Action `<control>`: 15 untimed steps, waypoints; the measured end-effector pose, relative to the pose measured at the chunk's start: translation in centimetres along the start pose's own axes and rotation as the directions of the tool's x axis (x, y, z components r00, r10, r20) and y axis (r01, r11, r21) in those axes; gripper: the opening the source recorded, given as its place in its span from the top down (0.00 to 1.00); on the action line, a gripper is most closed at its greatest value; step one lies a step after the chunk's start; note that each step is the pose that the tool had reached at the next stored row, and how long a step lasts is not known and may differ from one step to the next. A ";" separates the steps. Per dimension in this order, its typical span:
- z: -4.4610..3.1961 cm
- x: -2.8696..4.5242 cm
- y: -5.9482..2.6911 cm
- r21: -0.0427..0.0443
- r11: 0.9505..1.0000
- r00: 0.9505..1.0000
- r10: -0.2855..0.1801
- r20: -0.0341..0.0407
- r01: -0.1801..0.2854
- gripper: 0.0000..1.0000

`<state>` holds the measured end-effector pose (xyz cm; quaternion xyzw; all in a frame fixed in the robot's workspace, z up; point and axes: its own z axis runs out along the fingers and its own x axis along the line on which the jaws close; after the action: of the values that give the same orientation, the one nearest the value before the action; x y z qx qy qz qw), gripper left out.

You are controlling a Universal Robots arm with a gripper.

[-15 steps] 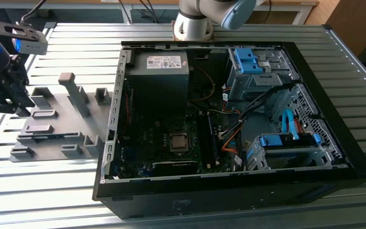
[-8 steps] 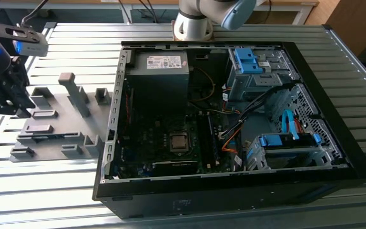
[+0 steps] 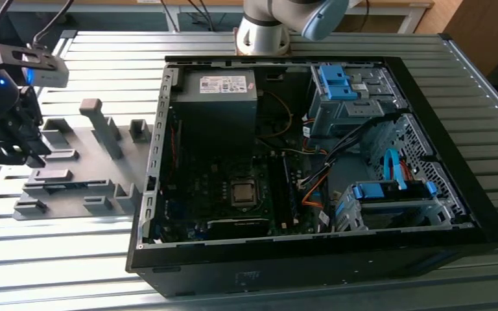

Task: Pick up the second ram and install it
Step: 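Pick up the second ram and move it above second insertion slot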

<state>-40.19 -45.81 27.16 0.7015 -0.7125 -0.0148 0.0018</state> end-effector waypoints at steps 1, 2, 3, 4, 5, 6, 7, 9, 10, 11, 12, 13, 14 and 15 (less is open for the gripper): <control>0.14 0.08 0.00 0.000 1.000 1.000 0.000 0.000 0.000 0.69; 0.28 0.15 -0.01 0.000 1.000 1.000 0.000 0.000 0.000 0.69; 0.41 0.21 -0.01 0.000 1.000 1.000 0.000 0.000 0.000 0.69; 0.55 0.27 -0.02 0.000 1.000 1.000 0.000 0.000 0.000 0.69; 0.70 0.31 -0.02 0.000 1.000 1.000 0.000 0.000 0.000 0.69; 0.83 0.35 -0.03 0.000 1.000 1.000 0.000 0.000 0.000 0.69; 0.97 0.40 -0.03 0.000 1.000 1.000 0.000 0.000 0.000 0.69; 1.26 0.49 -0.04 0.000 1.000 1.000 0.000 0.000 0.000 0.69; 1.40 0.52 -0.04 0.000 1.000 1.000 0.000 0.000 0.000 0.69; 1.55 0.56 -0.04 0.000 1.000 1.000 0.000 0.000 0.000 0.69; 1.72 0.59 -0.05 0.000 1.000 1.000 0.000 0.000 0.000 0.69; 1.87 0.62 -0.05 0.000 1.000 1.000 0.000 0.000 0.000 0.69; 2.00 0.63 -0.05 0.000 1.000 1.000 0.000 0.000 0.000 0.69; 2.06 0.64 -0.05 0.001 1.000 1.000 0.000 0.000 0.000 0.69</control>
<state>-40.20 -46.42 25.09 0.7015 -0.7125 -0.0144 0.0015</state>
